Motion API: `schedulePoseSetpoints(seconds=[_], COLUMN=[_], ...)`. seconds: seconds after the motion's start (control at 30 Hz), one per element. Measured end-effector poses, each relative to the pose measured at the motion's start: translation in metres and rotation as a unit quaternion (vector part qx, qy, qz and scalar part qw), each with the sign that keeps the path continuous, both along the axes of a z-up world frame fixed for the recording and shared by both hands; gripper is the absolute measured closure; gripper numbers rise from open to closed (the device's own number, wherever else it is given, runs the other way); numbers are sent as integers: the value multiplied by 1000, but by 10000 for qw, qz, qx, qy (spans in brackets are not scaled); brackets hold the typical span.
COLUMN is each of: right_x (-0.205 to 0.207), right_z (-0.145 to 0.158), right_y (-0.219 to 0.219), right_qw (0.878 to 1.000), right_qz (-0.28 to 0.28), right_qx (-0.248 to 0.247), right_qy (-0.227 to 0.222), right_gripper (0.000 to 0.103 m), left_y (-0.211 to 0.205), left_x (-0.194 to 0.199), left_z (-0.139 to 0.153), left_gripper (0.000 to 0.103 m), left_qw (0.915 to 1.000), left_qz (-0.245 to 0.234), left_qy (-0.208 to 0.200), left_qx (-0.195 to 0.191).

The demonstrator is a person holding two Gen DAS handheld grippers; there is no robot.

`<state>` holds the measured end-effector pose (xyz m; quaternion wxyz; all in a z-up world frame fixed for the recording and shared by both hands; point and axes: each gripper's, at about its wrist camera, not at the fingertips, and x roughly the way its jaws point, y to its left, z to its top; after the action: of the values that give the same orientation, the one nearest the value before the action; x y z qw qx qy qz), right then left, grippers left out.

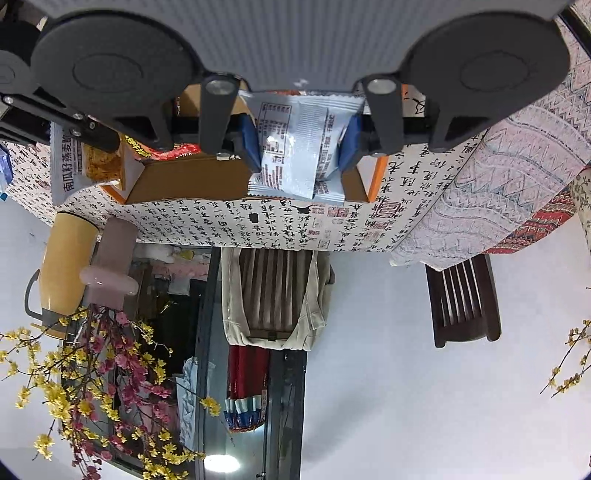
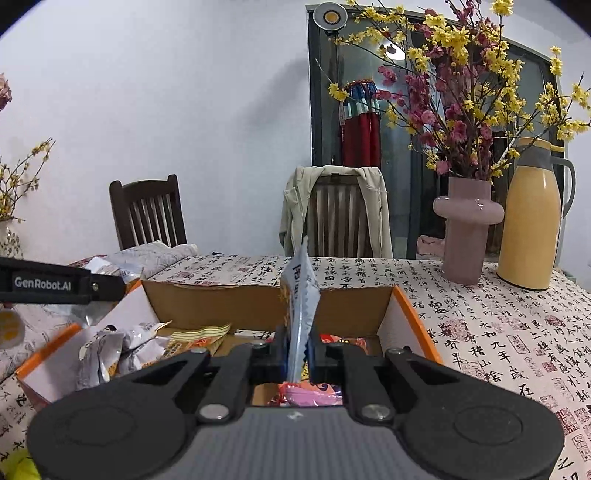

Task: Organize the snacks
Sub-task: 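Carry both white packets over the box with both grippers, then open both grippers to drop the packets into the box, then move both grippers back from the box to the snack pile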

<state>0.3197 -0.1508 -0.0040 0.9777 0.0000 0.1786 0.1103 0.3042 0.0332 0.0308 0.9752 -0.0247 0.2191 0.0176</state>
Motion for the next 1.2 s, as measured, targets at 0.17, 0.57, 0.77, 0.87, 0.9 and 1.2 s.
schedulePoseSetpoints(seconds=[0.17, 0.57, 0.77, 0.87, 0.9, 1.2], right_x=[-2, -7, -13, -17, -18, -34], right_z=[-1, 2, 3, 6, 6, 23], right_y=[-1, -17, -16, -16, -15, -12], right_qw=[10000, 9979, 9981, 9983, 9983, 9984], right_qz=[-28, -533, -466, -403, -389, -265], right_qx=[12, 371, 407, 416, 411, 328], right_qy=[28, 3, -18, -99, -128, -377], right_gripper=[90, 0, 0, 0, 0, 0], left_y=[-3, 6, 8, 8, 8, 0], left_x=[-3, -26, -33, -38, -39, -75], left_z=[-2, 11, 13, 14, 15, 49], left_gripper=[54, 0, 0, 0, 0, 0], left_qw=[10000, 9979, 9969, 9963, 9962, 9929], left_qz=[-24, 254, 253, 251, 245, 28], left_qy=[-27, -555, -624, -699, -719, -1115], left_qx=[13, -220, -401, -427, -433, -414])
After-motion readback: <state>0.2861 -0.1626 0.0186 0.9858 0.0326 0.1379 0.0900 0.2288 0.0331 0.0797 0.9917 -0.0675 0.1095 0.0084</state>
